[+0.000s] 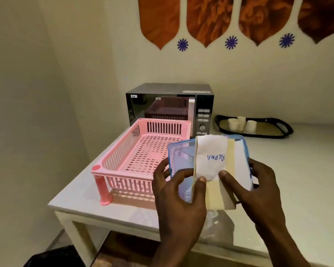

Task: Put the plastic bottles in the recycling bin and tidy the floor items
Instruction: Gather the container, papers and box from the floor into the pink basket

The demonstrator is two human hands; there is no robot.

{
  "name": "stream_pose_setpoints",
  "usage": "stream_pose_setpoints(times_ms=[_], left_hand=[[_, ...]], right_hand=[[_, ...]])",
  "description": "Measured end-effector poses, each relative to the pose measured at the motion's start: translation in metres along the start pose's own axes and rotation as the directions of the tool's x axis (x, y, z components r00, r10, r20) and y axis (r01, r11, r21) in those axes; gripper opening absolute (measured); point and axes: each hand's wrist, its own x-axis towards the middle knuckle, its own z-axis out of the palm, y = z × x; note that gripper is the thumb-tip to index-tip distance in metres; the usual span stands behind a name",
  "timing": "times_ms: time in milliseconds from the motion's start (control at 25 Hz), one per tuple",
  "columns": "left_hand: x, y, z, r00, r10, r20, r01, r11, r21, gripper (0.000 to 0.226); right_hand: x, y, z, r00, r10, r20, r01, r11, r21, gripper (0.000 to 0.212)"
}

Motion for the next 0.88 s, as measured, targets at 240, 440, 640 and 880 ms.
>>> stream_pose_setpoints(times_ms=[240, 440, 640, 880], left_hand=[[0.101, -0.005, -0.006, 0.996, 0.001, -0.084, 0.011, 0.99, 0.14, 0.01], [0.164, -0.054, -0.031, 0.944, -0.276, -0.18, 0.319, 0.901, 0.294, 0.016], [0.18, -0.084, -0.054, 0.928, -0.339, -0.153, 0.371, 0.832, 0.412, 0.006], [0.189, -0.1, -0.055, 0.895, -0.447, 0.001, 0.388, 0.778, 0.494, 0.007]], right_hand=[[0.101, -0.028, 0.084, 0.972, -0.094, 0.214, 0.084, 0.995, 0.052, 0.107], [0.127, -0.038, 0.174, 0.902, -0.086, 0.423, 0.081, 0.996, 0.029, 0.075], [0.103, -0.032, 0.213, 0.871, -0.108, 0.479, 0.232, 0.95, -0.207, 0.071], [0.1, -0.036, 0.221, 0.79, -0.072, 0.609, 0.352, 0.866, -0.354, 0.058]])
